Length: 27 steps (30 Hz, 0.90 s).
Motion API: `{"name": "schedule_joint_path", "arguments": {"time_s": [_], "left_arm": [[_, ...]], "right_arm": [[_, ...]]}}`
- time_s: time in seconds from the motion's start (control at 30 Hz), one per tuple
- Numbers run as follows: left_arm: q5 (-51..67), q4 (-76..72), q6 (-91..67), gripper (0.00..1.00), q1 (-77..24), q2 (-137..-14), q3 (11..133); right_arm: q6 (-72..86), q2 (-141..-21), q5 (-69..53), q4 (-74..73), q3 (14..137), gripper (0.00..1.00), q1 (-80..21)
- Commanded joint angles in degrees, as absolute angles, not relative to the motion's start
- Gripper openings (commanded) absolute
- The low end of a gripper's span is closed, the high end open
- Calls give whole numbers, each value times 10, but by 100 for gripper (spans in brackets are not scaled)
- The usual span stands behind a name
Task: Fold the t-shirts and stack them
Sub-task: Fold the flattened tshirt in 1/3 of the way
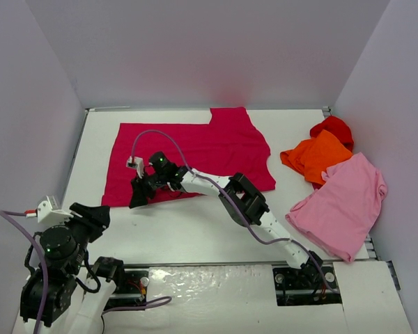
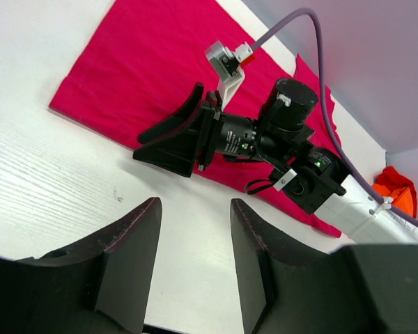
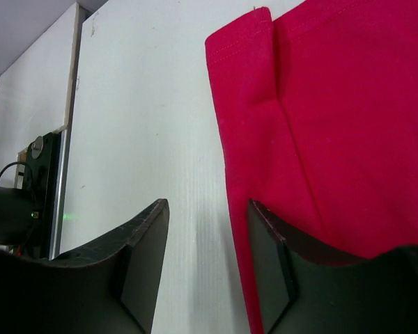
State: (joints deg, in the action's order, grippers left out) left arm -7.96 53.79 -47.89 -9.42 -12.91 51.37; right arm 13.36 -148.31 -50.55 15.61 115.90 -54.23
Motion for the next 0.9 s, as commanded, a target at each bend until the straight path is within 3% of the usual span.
{"name": "schedule_joint_path", "arguments": {"time_s": [0.0, 0.07, 0.13, 0.23, 0.37, 0.43, 0.6, 0.87], "left_arm": [[-39, 492, -461, 41, -96, -173, 508], [-37, 490, -462, 41, -96, -174, 505], [-35, 490, -463, 41, -96, -168, 502], [-36, 493, -465, 41, -96, -160, 502], [-38, 498, -467, 41, -96, -155, 500], [-38, 499, -466, 41, -96, -153, 500], [-44, 497, -465, 40, -96, -148, 495], [-41, 512, -481, 40, -97, -141, 482]], "right_arm": [[119, -1448, -496, 175, 1174, 44, -558], [111, -1446, -479, 170, 1174, 36, -562], [108, -1448, -469, 170, 1177, 18, -566], [108, -1456, -468, 167, 1182, 10, -569], [92, -1452, -456, 151, 1179, 30, -573], [69, -1432, -437, 143, 1168, 35, -577], [-11, -1373, -350, 114, 1152, 43, -597], [-61, -1405, -129, 12, 1219, 44, -628]]}}
